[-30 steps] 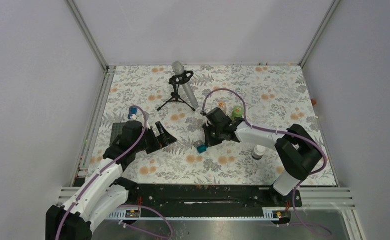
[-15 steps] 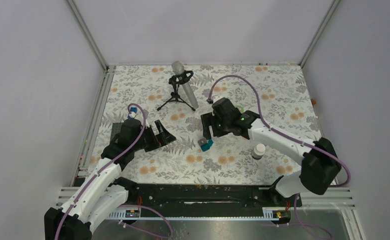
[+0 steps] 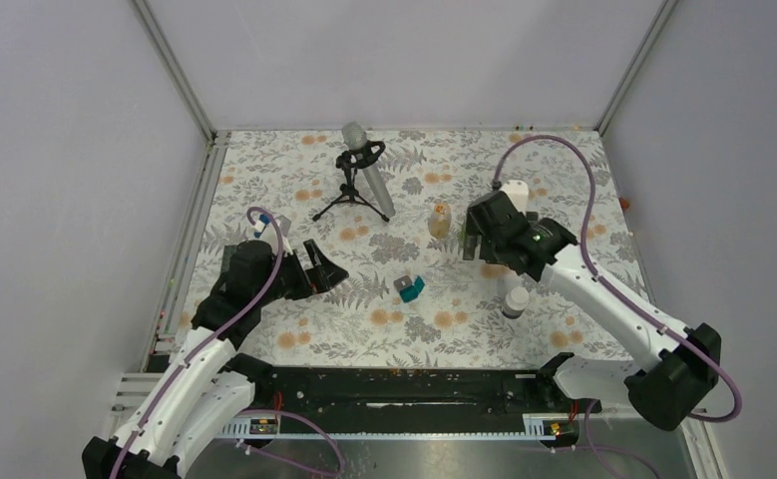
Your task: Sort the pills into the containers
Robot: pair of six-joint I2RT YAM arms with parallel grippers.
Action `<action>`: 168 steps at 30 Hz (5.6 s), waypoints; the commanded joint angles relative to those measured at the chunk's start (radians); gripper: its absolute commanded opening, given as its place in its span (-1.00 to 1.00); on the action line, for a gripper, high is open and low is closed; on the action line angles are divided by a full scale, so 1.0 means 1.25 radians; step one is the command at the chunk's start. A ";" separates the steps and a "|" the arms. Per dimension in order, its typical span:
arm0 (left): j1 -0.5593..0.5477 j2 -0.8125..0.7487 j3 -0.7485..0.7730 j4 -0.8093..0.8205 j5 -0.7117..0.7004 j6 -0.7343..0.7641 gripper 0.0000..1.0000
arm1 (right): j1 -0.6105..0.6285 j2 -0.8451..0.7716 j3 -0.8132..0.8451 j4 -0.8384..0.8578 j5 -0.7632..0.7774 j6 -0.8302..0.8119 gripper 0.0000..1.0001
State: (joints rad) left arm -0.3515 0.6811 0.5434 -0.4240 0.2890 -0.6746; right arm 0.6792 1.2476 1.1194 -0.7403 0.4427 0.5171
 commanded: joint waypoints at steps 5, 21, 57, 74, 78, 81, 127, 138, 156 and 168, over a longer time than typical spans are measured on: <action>0.000 -0.019 0.020 0.031 0.000 0.022 0.97 | -0.061 -0.147 -0.145 -0.160 0.063 0.184 0.93; 0.001 -0.004 0.011 0.040 0.017 0.023 0.97 | -0.110 -0.102 -0.255 -0.100 0.026 0.260 0.48; -0.274 0.250 0.199 0.378 0.215 0.272 0.93 | -0.079 -0.166 -0.105 0.308 -0.709 0.075 -0.62; -0.294 0.341 0.278 0.251 0.496 0.425 0.53 | -0.065 -0.186 -0.091 0.376 -0.995 -0.011 -0.63; -0.295 0.352 0.278 0.250 0.532 0.415 0.60 | -0.065 -0.188 -0.090 0.374 -1.008 -0.030 -0.63; -0.295 0.359 0.278 0.243 0.540 0.412 0.65 | -0.065 -0.193 -0.083 0.375 -1.013 -0.042 -0.63; -0.297 0.289 0.183 0.494 0.245 0.169 -1.00 | 0.056 -0.186 -0.126 0.554 -0.480 0.280 0.08; -0.295 0.272 0.183 0.518 0.309 0.164 -1.00 | 0.048 -0.167 -0.097 0.569 -0.679 0.102 -1.00; -0.294 0.240 0.210 0.485 0.468 0.255 -1.00 | 0.016 -0.166 -0.037 0.466 -0.811 -0.122 0.75; -0.293 0.244 0.242 0.344 0.188 0.336 -1.00 | 0.153 -0.123 -0.047 0.545 -0.360 0.166 0.57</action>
State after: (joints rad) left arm -0.7189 0.9913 0.8059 0.0055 0.6250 -0.2928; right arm 0.8444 1.1042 1.0500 -0.1242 -0.2081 0.5991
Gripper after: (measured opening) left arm 0.532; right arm 0.832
